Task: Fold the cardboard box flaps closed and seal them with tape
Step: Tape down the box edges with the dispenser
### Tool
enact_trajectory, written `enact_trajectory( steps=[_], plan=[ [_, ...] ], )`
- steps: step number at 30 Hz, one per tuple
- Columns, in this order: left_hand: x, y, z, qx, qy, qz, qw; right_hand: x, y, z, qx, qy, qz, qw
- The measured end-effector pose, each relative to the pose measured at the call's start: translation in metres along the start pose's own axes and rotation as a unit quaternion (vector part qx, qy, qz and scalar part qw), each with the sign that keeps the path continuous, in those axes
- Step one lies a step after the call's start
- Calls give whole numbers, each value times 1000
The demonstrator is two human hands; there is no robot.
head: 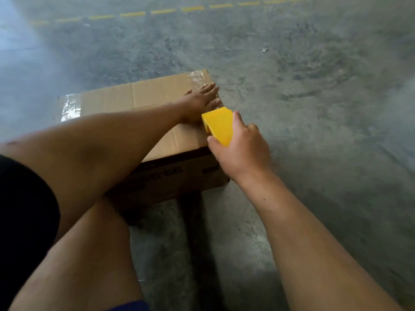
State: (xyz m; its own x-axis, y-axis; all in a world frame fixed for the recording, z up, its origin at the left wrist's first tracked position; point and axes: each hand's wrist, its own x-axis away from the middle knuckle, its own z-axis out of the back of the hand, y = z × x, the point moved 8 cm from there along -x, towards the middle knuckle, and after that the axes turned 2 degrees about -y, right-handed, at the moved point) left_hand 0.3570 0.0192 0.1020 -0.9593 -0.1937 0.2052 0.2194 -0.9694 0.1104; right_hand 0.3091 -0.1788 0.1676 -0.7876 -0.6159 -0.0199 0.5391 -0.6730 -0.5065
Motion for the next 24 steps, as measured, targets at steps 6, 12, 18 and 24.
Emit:
enact_trajectory(
  steps=[6, 12, 18, 24],
  plan=[
    [0, 6, -8, 12, 24, 9, 1000, 15, 27, -3, -14, -8, -31, 999],
    [-3, 15, -6, -9, 22, -1, 1000, 58, 52, -2, -16, -6, -50, 999],
    [4, 25, -1, -11, 11, 16, 1000, 54, 47, 9, -14, -5, -35, 999],
    [25, 58, -15, -7, 11, -54, 998, 62, 47, 7, -16, -11, -41, 999]
  ],
)
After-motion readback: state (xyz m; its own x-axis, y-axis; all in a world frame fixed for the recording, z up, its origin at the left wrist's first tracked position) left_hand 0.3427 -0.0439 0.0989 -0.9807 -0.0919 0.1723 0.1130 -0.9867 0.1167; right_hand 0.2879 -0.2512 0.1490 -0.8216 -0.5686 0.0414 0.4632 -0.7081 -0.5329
